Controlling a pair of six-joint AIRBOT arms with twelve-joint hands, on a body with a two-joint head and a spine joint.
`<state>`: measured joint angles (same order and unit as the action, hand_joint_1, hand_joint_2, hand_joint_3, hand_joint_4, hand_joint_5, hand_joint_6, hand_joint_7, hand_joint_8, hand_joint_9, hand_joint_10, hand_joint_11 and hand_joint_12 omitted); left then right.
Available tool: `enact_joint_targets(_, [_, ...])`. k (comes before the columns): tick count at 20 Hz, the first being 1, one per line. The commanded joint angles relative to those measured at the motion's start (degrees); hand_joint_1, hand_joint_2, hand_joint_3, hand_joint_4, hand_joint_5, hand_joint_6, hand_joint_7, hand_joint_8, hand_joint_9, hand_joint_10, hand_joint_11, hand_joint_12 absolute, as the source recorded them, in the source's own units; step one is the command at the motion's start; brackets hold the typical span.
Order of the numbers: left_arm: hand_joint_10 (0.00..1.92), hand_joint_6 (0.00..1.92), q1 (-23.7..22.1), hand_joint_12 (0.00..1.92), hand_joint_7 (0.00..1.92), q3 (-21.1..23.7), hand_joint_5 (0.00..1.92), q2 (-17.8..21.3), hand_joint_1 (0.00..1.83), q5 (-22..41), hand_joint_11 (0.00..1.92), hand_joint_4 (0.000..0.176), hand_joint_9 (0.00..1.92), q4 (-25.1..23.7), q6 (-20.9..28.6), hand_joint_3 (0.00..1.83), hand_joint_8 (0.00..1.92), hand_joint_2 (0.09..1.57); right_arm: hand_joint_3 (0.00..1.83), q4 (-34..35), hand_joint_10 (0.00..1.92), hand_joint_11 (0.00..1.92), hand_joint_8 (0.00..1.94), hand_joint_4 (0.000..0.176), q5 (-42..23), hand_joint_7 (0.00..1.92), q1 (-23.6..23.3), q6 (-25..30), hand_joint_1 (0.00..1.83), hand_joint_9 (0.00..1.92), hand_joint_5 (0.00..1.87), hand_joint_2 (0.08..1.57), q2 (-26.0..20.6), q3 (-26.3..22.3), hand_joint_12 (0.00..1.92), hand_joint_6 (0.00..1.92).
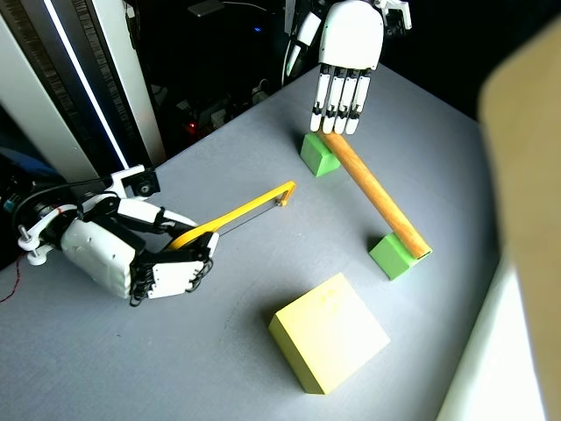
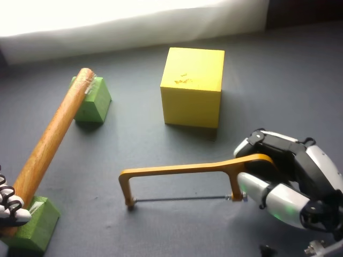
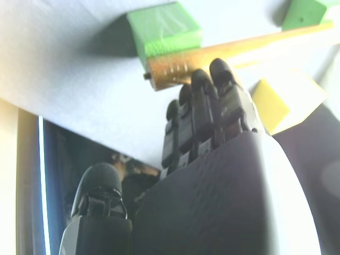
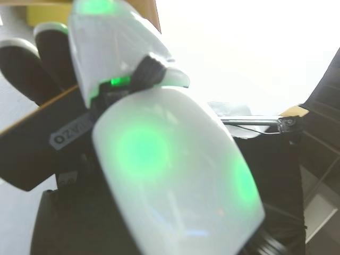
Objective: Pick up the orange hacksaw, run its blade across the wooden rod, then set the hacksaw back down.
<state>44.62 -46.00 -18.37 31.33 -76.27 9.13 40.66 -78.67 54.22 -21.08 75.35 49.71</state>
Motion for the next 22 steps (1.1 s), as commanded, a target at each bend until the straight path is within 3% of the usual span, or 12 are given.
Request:
enact_joint_targets(1, [0.0, 0.0, -0.5, 0.37, 0.19, 0.1, 0.14, -0.1, 0.04, 0.8, 0.0, 0.0, 0.16, 1.3, 0.1, 0.0, 0.0, 1.29, 0.0, -3.8, 0.69, 0.45, 0.36, 0.0, -6.9, 0.69, 0.1, 1.2, 1.13, 0.63, 0.65, 1.14, -0.1, -0.3, 1.37, 0.3])
enact_joint_targets(3, [0.0, 0.0, -0.5, 0.36, 0.19, 0.1, 0.15, -0.1, 0.06, 0.8, 0.0, 0.0, 0.17, 1.3, 0.1, 0.0, 0.0, 1.29, 0.0, -3.4, 0.39, 0.31, 0.04, 0.0, -7.9, 0.63, 1.0, 1.4, 1.06, 0.57, 0.61, 1.11, 0.1, -0.3, 1.32, 0.03])
enact_joint_targets(5, [0.0, 0.0, -0.5, 0.38, 0.2, 0.1, 0.16, -0.1, 0.09, 0.8, 0.0, 0.0, 0.17, 1.3, 0.1, 0.0, 0.0, 1.29, 0.0, -3.3, 0.14, 0.19, 0.0, 0.0, -8.1, 0.52, 1.6, 1.7, 1.0, 0.52, 0.55, 1.08, 0.2, -0.3, 1.28, 0.0])
enact_joint_targets(7, [0.01, 0.0, -0.5, 0.42, 0.21, 0.0, 0.17, -0.1, 0.09, 0.8, 0.0, 0.0, 0.18, 1.3, 0.1, 0.0, 0.0, 1.28, 0.0, -3.4, 0.02, 0.05, 0.0, 0.0, -8.3, 0.44, 1.9, 1.6, 0.96, 0.43, 0.48, 1.05, 0.1, -0.3, 1.22, 0.0])
enact_joint_targets(9, [0.0, 0.0, -0.5, 0.33, 0.19, 0.0, 0.15, -0.1, 0.05, 0.8, 0.0, 0.0, 0.15, 1.3, 0.1, 0.0, 0.0, 1.29, 0.0, -3.5, 0.0, 0.0, 0.0, 0.0, -8.8, 0.37, 1.2, 0.6, 0.91, 0.34, 0.41, 1.04, -0.1, -0.4, 1.12, 0.0])
enact_joint_targets(12, [0.01, 0.0, -0.5, 0.44, 0.22, -0.2, 0.16, -0.1, 0.1, 0.8, 0.0, 0.0, 0.18, 1.3, 0.1, 0.0, 0.01, 1.28, 0.0, -4.9, 0.0, 0.0, 0.0, 0.0, -7.9, 0.17, -0.5, -1.1, 0.84, 0.14, 0.24, 1.02, -1.0, -0.4, 0.65, 0.0])
enact_joint_targets(13, [0.0, 0.0, -0.5, 0.44, 0.22, -0.3, 0.17, -0.1, 0.11, 0.8, 0.0, 0.0, 0.18, 1.3, 0.1, 0.0, 0.0, 1.27, 0.01, -5.7, 0.0, 0.0, 0.0, 0.0, -7.1, 0.04, -1.3, -1.6, 0.71, 0.03, 0.12, 1.05, -1.5, -0.6, 0.4, 0.0])
enact_joint_targets(14, [0.0, 0.0, -0.5, 0.44, 0.21, -0.3, 0.17, -0.1, 0.14, 0.8, 0.0, 0.0, 0.18, 1.3, 0.1, 0.0, 0.0, 1.27, 0.0, -6.1, 0.0, 0.0, 0.0, 0.0, -6.8, 0.01, -2.0, -2.2, 0.75, 0.0, 0.13, 1.01, -2.0, -0.9, 0.29, 0.01])
enact_joint_targets(18, [0.0, 0.0, -0.7, 0.4, 0.21, -0.6, 0.17, -0.3, 0.11, 0.8, 0.0, 0.0, 0.18, 1.3, 0.1, 0.0, 0.0, 1.27, 0.0, -7.9, 0.0, 0.0, 0.0, 0.0, -4.8, 0.01, -5.1, -4.9, 0.67, 0.0, 0.11, 0.99, -4.5, -2.1, 0.4, 0.0])
enact_joint_targets(22, [0.0, 0.0, -1.2, 0.38, 0.2, -1.0, 0.15, -0.8, 0.13, 1.7, 0.0, 0.0, 0.18, 11.5, -6.9, 0.0, 0.0, 1.27, 0.0, -12.4, 0.0, 0.0, 0.0, 0.0, -1.7, 0.0, -9.2, -6.9, 0.62, 0.0, 0.08, 1.01, -8.0, -2.3, 0.32, 0.0])
